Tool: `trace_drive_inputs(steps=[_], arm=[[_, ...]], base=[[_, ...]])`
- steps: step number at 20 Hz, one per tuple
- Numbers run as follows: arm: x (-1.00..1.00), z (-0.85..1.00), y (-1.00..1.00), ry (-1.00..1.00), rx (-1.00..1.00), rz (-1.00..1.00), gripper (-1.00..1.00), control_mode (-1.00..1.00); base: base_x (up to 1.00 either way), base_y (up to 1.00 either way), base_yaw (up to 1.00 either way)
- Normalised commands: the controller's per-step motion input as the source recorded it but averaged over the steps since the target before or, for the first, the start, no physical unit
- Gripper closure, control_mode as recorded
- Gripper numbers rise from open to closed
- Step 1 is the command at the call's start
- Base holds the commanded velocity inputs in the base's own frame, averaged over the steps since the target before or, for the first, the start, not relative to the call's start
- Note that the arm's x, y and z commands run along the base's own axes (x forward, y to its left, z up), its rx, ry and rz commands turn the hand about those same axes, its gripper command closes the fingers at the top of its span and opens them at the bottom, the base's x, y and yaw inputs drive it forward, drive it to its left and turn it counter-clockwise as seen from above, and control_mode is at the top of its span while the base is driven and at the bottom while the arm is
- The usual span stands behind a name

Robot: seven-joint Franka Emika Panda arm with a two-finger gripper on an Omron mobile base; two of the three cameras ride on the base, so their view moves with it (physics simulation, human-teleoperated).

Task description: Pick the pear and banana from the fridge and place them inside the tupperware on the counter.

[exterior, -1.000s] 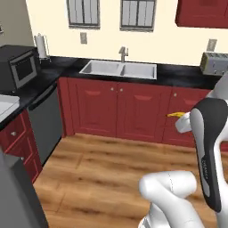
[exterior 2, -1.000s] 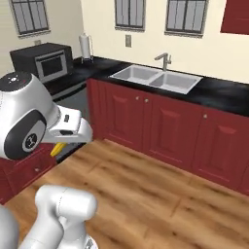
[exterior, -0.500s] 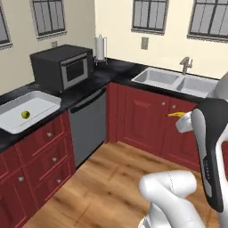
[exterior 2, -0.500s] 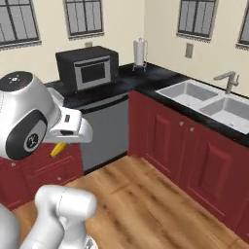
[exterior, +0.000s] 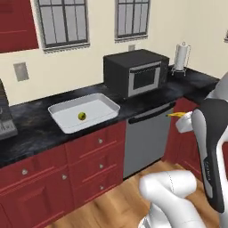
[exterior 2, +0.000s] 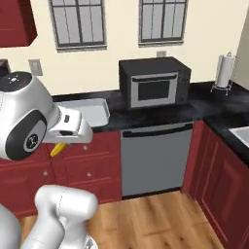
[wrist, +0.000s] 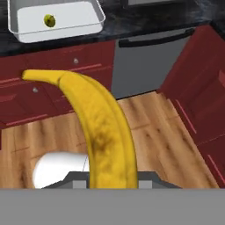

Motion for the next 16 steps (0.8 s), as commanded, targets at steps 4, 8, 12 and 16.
trace_drive_inputs(steps=[4,8,12,16], arm=[[0.0,0.0,0.0,0.0,0.0,0.0,1.0,1.0],[0.0,0.0,0.0,0.0,0.0,0.0,1.0,1.0],[0.0,0.0,0.0,0.0,0.0,0.0,1.0,1.0],[0.0,0.0,0.0,0.0,0.0,0.0,1.0,1.0]], base=[[1.0,-0.03,0.64],[1.0,-0.03,0.52],[0.58,-0.15,0.34],[0.08,-0.33,0.16]])
